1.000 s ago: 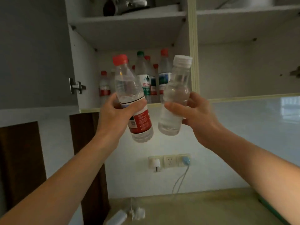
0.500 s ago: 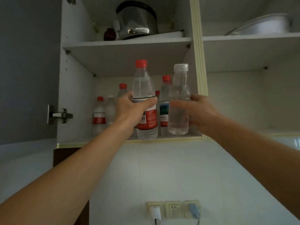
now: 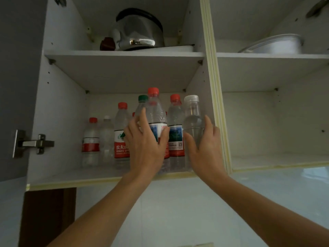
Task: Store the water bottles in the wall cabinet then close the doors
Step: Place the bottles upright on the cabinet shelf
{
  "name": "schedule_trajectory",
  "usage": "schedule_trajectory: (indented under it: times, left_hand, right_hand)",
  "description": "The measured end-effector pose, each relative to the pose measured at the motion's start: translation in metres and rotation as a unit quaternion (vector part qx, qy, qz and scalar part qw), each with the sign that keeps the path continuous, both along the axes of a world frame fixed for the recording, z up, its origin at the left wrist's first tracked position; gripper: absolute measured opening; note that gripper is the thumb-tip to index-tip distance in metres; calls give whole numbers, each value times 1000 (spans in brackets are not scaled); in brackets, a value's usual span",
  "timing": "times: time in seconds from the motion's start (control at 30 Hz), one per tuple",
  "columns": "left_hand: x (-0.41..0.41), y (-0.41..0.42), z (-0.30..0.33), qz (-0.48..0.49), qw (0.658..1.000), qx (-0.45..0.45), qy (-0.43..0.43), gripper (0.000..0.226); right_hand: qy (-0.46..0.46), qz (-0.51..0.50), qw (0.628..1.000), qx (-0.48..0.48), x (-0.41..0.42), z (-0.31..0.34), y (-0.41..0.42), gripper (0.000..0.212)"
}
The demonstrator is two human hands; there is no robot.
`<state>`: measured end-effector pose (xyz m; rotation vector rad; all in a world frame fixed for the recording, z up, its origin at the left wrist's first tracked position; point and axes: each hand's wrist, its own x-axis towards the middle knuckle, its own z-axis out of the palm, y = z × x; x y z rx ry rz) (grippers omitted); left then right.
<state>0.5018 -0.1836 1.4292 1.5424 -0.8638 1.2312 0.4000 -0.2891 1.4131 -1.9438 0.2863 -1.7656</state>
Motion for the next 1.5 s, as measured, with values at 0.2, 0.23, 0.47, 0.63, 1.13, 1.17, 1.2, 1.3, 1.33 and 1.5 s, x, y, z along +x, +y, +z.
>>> schedule_trajectory:
  times: [0.2, 0.23, 0.47, 0.63, 1.13, 1.17, 1.2, 1.3, 1.33, 1.5]
  left_hand:
    - [7, -13, 3, 65, 997, 39, -22, 72]
    - [8, -15, 4, 78, 995, 46, -32, 71]
    - [19, -24, 5, 151, 983, 88, -61, 66]
    - [17, -14, 4, 127, 983, 112, -64, 66]
    - [121, 64, 40, -272, 916, 127, 268, 74]
    - [126, 65, 37, -283, 909, 140, 272, 74]
    - [132, 65, 34, -292, 905, 150, 272, 74]
    - [143, 70, 32, -302, 895, 171, 281, 78]
    - [145, 73, 32, -306, 891, 177, 285, 81]
    - [153, 87, 36, -300, 896, 179, 274, 73]
  right_hand:
    - [19, -122, 988, -90, 14, -8, -2, 59]
    - [28, -140, 986, -91, 16, -9, -3, 61]
    - [93, -187, 973, -100, 27, -10, -10, 81]
    - [104, -198, 969, -101, 24, -10, -8, 78]
    - [61, 4, 969, -239, 63, 53, 82, 64]
    - [67, 13, 972, -225, 67, 56, 83, 66]
    - [73, 19, 974, -214, 70, 59, 83, 69]
    - [80, 29, 976, -200, 77, 71, 81, 73]
    - [83, 33, 977, -195, 79, 77, 81, 74]
    - [145, 51, 978, -141, 89, 115, 86, 89]
